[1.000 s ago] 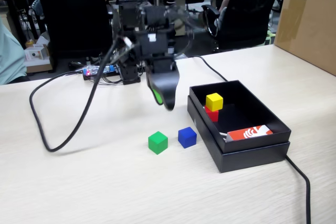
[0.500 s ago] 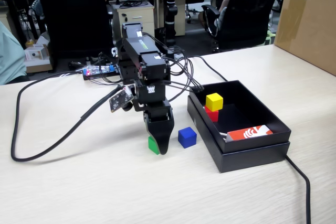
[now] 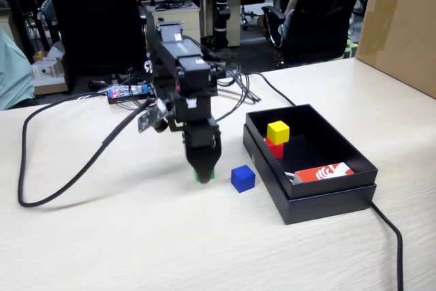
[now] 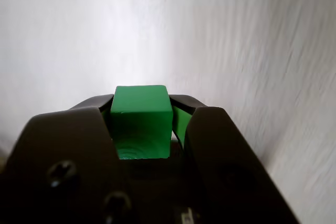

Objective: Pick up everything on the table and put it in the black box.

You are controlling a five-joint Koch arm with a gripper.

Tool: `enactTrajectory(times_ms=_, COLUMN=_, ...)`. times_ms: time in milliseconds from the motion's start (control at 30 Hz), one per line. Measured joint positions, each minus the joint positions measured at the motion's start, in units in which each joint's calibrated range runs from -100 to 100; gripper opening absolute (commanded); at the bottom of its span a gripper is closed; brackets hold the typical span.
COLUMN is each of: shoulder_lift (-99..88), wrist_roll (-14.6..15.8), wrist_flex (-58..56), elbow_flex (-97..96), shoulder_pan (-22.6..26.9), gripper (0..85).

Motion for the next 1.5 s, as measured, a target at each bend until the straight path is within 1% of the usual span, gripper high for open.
enactTrajectory(times_ms=100, shoulder_lift=-11.5, wrist_roll=0.3, wrist_flex=-0.1, elbow_flex=1.1, shoulder_pan=3.4, gripper=4.9)
enactTrajectory(times_ms=167, shoulder_lift=-15.0, wrist_roll=0.7, wrist_flex=-0.1, elbow_flex=2.0, shoulder_pan=6.0, gripper=4.9)
enactTrajectory(times_ms=200, shoulder_lift=-16.1, wrist_roll=1.5, wrist_flex=-0.1, elbow_flex=3.0, shoulder_pan=8.6, gripper=4.9)
enactTrajectory(times_ms=233, shoulder_lift=-16.1, wrist_roll=1.6, wrist_flex=-0.1, elbow_flex=3.1, shoulder_pan=8.7, gripper=5.1)
enactTrajectory(times_ms=367, shoulder_lift=-15.4, wrist_roll=3.5, wrist_flex=-0.2, elbow_flex=3.1, shoulder_pan=12.7, gripper=5.2)
enactTrajectory(times_ms=433, shoulder_lift=-13.6, wrist_roll=4.5, wrist_flex=-0.2, elbow_flex=3.1, shoulder_pan=13.7, gripper=5.2)
enactTrajectory(times_ms=533, shoulder_lift=-6.1, wrist_roll=5.9, wrist_flex=-0.3, elbow_flex=6.9, shoulder_pan=13.9, gripper=5.3)
enactTrajectory(times_ms=600, shoulder_lift=-2.5, wrist_roll=6.3, wrist_flex=-0.5, elbow_flex=10.4, shoulder_pan=13.9, gripper=5.3)
enactTrajectory(times_ms=733, shoulder_lift=4.5, wrist_roll=6.4, wrist_flex=-0.5, elbow_flex=16.3, shoulder_pan=13.0, gripper=5.5)
enactTrajectory(times_ms=933, shoulder_lift=13.3, wrist_roll=6.4, wrist_flex=-0.5, elbow_flex=16.3, shoulder_pan=12.3, gripper=5.9)
enactTrajectory(times_ms=967, shoulder_lift=15.9, wrist_roll=6.5, wrist_flex=-0.5, elbow_flex=16.3, shoulder_pan=12.1, gripper=9.6)
enactTrajectory(times_ms=1000, shoulder_lift=17.5, wrist_roll=6.6, wrist_flex=-0.5, elbow_flex=17.0, shoulder_pan=11.9, gripper=11.4)
enactTrajectory(times_ms=1200, shoulder_lift=22.4, wrist_roll=6.9, wrist_flex=-0.4, elbow_flex=17.4, shoulder_pan=11.8, gripper=11.6)
enactTrajectory(times_ms=1233, shoulder_lift=23.2, wrist_roll=6.9, wrist_flex=-0.3, elbow_flex=17.4, shoulder_pan=11.8, gripper=16.6)
enactTrajectory(times_ms=1267, shoulder_lift=23.8, wrist_roll=6.9, wrist_flex=-0.3, elbow_flex=17.4, shoulder_pan=11.8, gripper=19.9)
enactTrajectory(times_ms=1400, shoulder_lift=25.9, wrist_roll=6.9, wrist_flex=-0.4, elbow_flex=17.4, shoulder_pan=11.9, gripper=27.1)
enactTrajectory(times_ms=1500, shoulder_lift=26.0, wrist_roll=6.9, wrist_flex=-0.4, elbow_flex=17.4, shoulder_pan=11.9, gripper=29.4)
